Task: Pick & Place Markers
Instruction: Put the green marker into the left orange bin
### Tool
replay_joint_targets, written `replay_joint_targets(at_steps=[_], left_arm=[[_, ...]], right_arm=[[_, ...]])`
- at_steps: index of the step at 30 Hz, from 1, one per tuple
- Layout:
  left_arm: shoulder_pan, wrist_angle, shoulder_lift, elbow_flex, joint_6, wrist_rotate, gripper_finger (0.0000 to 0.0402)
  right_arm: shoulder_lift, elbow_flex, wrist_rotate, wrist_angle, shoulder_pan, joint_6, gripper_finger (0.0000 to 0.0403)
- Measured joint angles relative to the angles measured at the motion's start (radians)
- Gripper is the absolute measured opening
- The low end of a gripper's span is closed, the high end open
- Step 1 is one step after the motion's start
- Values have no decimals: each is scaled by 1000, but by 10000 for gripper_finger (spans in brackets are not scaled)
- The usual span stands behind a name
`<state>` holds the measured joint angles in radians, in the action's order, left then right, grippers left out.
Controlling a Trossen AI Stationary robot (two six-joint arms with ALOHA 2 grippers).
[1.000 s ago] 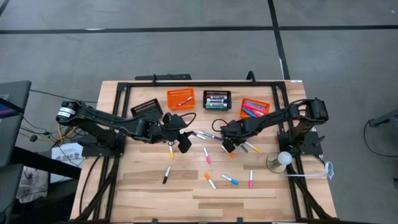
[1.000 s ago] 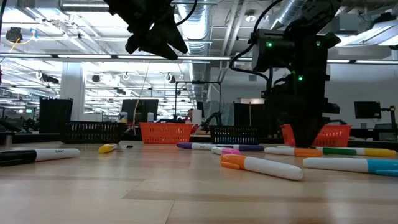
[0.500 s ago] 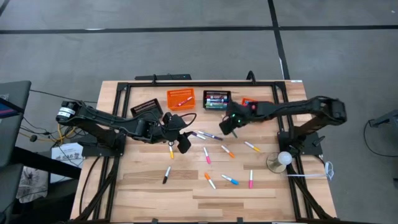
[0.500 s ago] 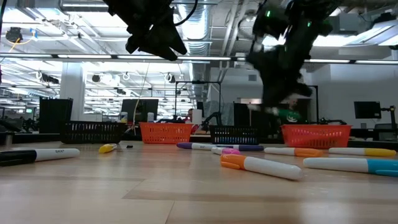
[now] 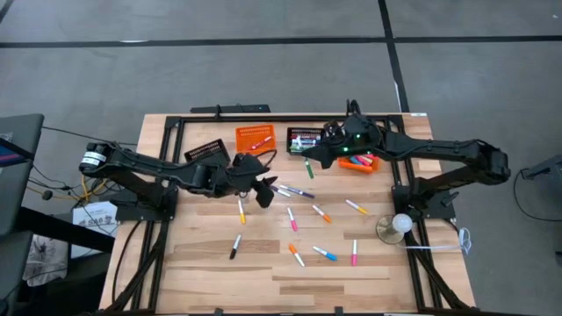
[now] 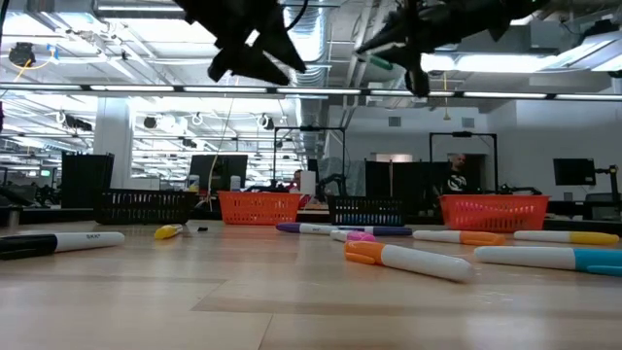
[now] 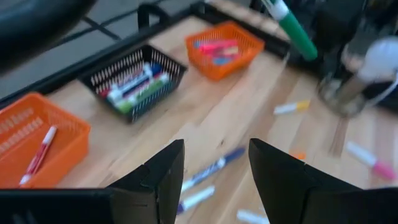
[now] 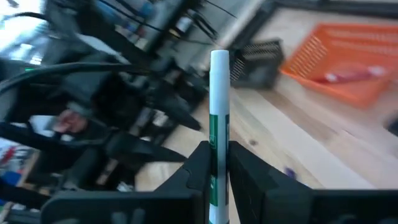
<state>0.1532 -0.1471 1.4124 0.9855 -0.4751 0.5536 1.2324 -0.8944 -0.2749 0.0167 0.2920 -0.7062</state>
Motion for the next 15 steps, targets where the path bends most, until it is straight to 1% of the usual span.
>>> replay_joint_targets(at_steps=[2,4,10,13,15], left_arm=[[-21,53,0,0,0,-3,179],[-49,93,-10,0,0,-38,179],[-152,136,-101,0,-69,-247,179],[-207,145,-157,0,-129,-365,179],[-236,180,-185,0,-173,-417,179]], right_arm=[[8,0,-15,-55,-4,0,38],[18,0,-18,-93,-8,0,42],[18,0,-18,-142,-9,8,41],[16,0,-17,-191,-8,8,37],[17,0,-17,-213,-11,9,38]])
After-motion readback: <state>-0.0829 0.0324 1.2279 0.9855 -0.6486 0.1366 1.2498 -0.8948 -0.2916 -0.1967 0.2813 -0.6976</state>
